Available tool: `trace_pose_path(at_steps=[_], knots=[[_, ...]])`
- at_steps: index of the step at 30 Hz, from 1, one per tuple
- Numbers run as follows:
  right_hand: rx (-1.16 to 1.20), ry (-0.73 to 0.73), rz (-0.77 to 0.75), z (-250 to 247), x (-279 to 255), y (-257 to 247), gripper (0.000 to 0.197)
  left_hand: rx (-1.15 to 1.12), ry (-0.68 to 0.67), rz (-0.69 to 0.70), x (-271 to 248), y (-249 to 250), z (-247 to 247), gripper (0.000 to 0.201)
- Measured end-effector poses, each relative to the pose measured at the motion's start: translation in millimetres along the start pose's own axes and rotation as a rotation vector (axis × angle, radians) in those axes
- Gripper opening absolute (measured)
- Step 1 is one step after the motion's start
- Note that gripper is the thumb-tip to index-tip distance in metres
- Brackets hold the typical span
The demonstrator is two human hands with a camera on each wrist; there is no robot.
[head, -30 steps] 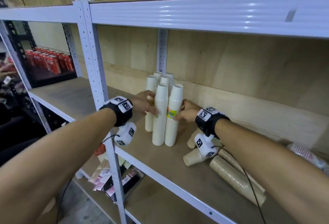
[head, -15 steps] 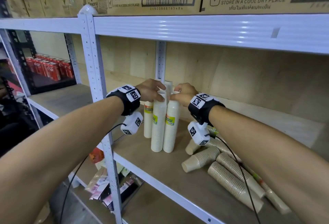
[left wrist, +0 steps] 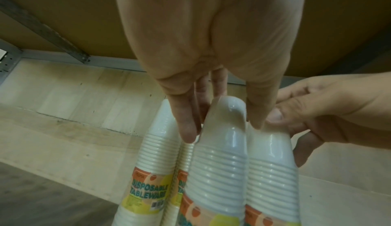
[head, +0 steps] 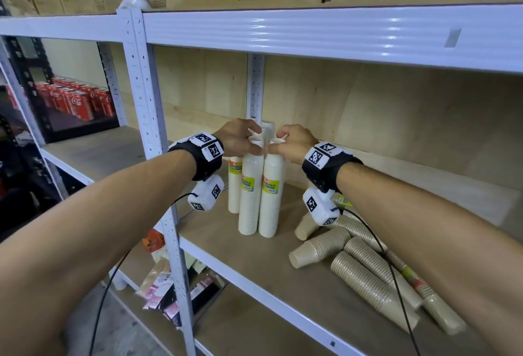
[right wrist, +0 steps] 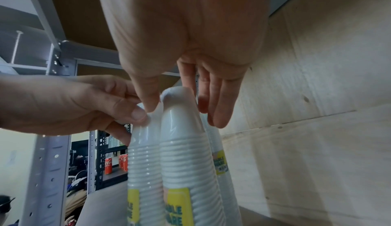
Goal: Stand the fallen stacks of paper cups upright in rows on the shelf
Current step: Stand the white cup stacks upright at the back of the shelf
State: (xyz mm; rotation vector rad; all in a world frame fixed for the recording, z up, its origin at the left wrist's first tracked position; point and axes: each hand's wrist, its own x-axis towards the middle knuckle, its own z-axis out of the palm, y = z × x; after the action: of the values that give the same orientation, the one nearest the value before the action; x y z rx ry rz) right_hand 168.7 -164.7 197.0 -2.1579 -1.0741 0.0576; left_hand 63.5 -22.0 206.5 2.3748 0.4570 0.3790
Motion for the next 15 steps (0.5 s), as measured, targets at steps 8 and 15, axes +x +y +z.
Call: trace_pose_path(at_steps=[8, 15], knots=[[-0.090, -0.041, 0.000, -3.9, 3.8, -1.3, 0.024, -0.026, -0.004, -0.046, 0.8, 1.0, -2.6, 0.037], [-0.093, -0.033, 0.002, -3.0, 5.5, 0.1, 0.039, 0.038, -0.099, -0.032, 0.3, 6.5, -5.4, 0.046]])
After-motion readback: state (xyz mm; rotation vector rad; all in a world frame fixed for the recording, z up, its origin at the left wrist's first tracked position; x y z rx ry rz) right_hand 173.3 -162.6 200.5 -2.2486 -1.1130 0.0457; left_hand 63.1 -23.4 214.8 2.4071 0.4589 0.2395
